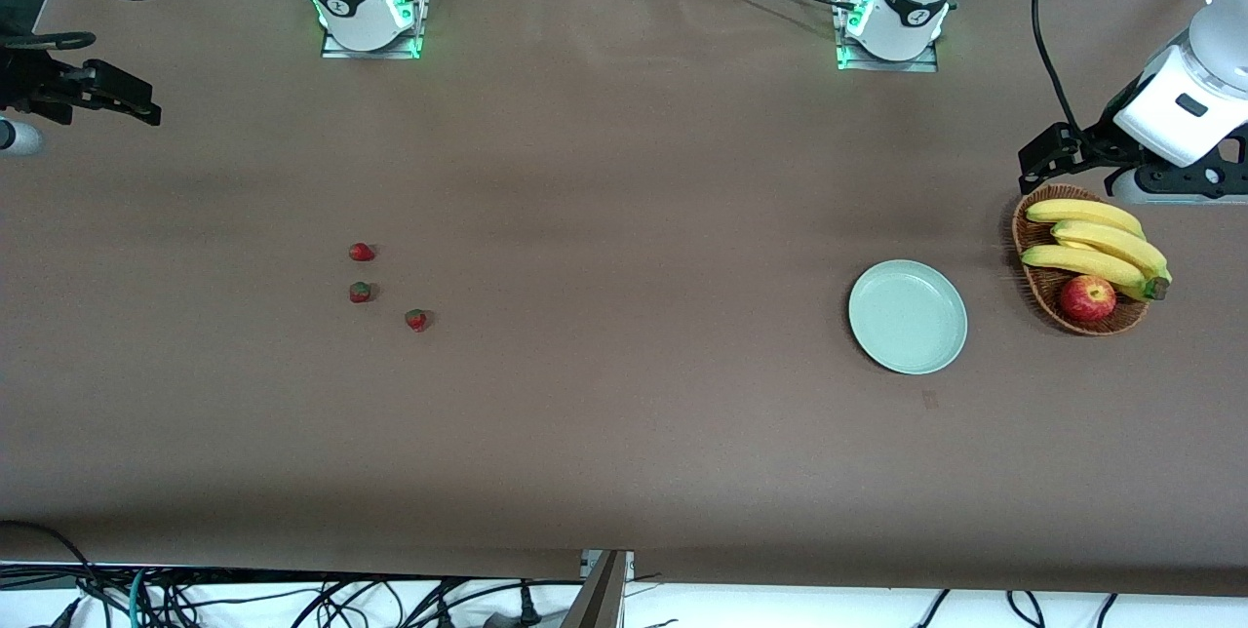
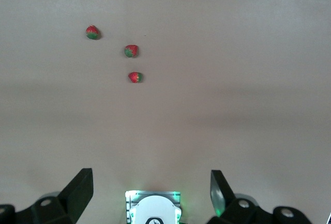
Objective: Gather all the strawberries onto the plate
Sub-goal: 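Reach the right gripper down and grasp a red strawberry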
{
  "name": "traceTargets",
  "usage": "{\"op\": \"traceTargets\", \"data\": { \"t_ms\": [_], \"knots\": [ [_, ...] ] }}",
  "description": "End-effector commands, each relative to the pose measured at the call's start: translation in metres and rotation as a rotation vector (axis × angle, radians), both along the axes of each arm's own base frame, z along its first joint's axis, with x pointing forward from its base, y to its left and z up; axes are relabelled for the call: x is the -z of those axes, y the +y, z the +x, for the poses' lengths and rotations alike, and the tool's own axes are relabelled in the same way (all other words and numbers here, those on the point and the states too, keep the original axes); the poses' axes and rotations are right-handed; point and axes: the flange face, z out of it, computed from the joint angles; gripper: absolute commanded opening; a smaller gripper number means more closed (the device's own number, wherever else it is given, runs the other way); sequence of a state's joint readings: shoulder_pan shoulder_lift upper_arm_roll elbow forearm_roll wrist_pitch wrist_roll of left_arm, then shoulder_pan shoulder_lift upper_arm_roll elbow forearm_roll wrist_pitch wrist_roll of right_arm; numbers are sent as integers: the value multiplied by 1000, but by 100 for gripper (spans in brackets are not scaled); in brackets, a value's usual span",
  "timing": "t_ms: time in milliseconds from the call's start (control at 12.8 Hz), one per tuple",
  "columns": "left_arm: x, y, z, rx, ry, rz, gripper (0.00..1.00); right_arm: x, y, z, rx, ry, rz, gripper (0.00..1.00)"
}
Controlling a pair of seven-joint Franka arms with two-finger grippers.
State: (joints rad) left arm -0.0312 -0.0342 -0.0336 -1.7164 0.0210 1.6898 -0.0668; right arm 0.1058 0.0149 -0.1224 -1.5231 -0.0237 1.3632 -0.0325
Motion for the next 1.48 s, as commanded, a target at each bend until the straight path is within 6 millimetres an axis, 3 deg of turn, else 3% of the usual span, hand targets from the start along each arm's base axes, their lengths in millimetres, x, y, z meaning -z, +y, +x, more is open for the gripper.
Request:
{"op": "traceTargets", "data": {
  "t_ms": [0, 234, 389, 623, 934, 1168, 1402],
  "knots": [
    [-7, -1, 2, 23, 12, -16, 100, -6, 0, 2, 1, 1, -1, 100],
    [-7, -1, 1, 23, 20, -17, 100, 9, -1, 11, 5, 20, -1, 100],
    [-7, -1, 1, 21, 20, -17, 100, 38, 4, 27, 0, 56, -12, 100],
    [-7, -1, 1, 21, 22, -22, 100, 116, 11, 60, -5, 168, -20, 100],
    [-7, 0, 0, 19, 26, -24, 100, 219, 44, 87, -51, 188, -22, 100],
    [-7, 0, 1, 17, 26, -25, 100, 280, 61, 73, -54, 168, -4, 100],
    [-7, -1, 1, 20, 26, -25, 100, 351, 60, 45, -54, 93, -2, 100]
  ]
}}
